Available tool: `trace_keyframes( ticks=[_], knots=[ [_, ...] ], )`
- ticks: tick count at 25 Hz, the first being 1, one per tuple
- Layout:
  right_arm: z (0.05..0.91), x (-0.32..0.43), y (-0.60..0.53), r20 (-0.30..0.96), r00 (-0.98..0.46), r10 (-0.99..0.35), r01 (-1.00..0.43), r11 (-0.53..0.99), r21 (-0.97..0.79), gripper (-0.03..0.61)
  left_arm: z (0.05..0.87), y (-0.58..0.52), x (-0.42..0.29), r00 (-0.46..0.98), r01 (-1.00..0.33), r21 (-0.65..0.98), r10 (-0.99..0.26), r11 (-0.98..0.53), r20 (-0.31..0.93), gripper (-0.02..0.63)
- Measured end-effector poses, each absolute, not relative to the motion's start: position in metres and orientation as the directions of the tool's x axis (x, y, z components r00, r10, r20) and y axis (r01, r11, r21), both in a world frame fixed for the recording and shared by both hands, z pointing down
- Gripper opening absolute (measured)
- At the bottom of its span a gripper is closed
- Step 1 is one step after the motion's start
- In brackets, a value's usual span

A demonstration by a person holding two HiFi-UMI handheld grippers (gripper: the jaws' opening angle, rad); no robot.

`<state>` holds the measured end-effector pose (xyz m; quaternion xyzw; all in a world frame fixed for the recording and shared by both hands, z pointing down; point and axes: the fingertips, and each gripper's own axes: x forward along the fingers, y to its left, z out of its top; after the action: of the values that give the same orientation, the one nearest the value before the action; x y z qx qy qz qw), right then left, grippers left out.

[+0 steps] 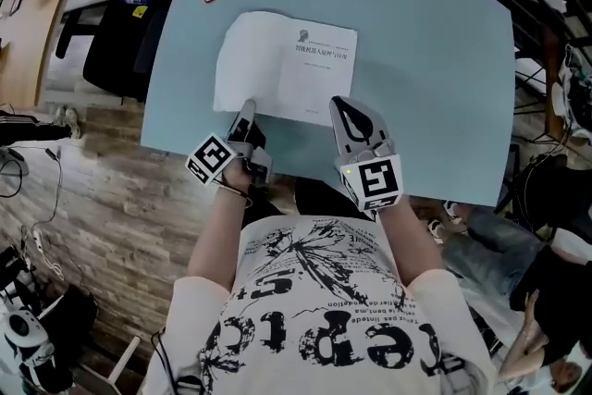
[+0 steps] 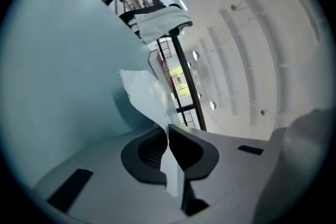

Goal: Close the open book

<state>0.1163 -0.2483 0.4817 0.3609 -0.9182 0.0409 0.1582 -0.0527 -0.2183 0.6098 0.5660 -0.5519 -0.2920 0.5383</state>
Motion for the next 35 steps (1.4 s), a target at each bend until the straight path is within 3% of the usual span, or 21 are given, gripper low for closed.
trace_keyframes(
  ticks=[4, 8, 16, 23, 31, 35],
  knots=[
    [0.473, 0.128, -0.243, 0.296, -0.675, -0.676, -0.695, 0.717, 0.050, 0.011, 0.591, -0.221, -0.029, 0.266, -0.661, 0.745, -0.901, 0.088, 0.343, 0.028],
    [0.473, 0.140, -0.240, 0.297, -0.659, -0.691, -0.711, 0.701, 0.052, 0.011, 0.582, -0.223, -0.007, 0.285, -0.817, 0.577, -0.877, -0.011, 0.387, 0.028],
    [0.476, 0.169, -0.235, 0.300, -0.632, -0.715, -0.735, 0.675, 0.061, 0.011, 0.592, -0.224, 0.033, 0.301, -0.936, 0.308, -0.840, -0.170, 0.451, 0.028],
    [0.482, 0.200, -0.233, 0.316, -0.607, -0.729, -0.751, 0.656, 0.070, 0.011, 0.616, -0.226, 0.068, 0.313, -0.949, 0.139, -0.785, -0.284, 0.535, 0.029],
    [0.492, 0.226, -0.233, 0.333, -0.583, -0.742, -0.770, 0.635, 0.067, 0.011, 0.650, -0.226, 0.092, 0.279, -0.941, 0.034, -0.711, -0.338, 0.645, 0.066],
    [0.494, 0.226, -0.234, 0.340, -0.583, -0.738, -0.768, 0.637, 0.066, 0.011, 0.651, -0.226, 0.096, 0.301, -0.937, 0.067, -0.691, -0.344, 0.657, 0.089]
  ],
)
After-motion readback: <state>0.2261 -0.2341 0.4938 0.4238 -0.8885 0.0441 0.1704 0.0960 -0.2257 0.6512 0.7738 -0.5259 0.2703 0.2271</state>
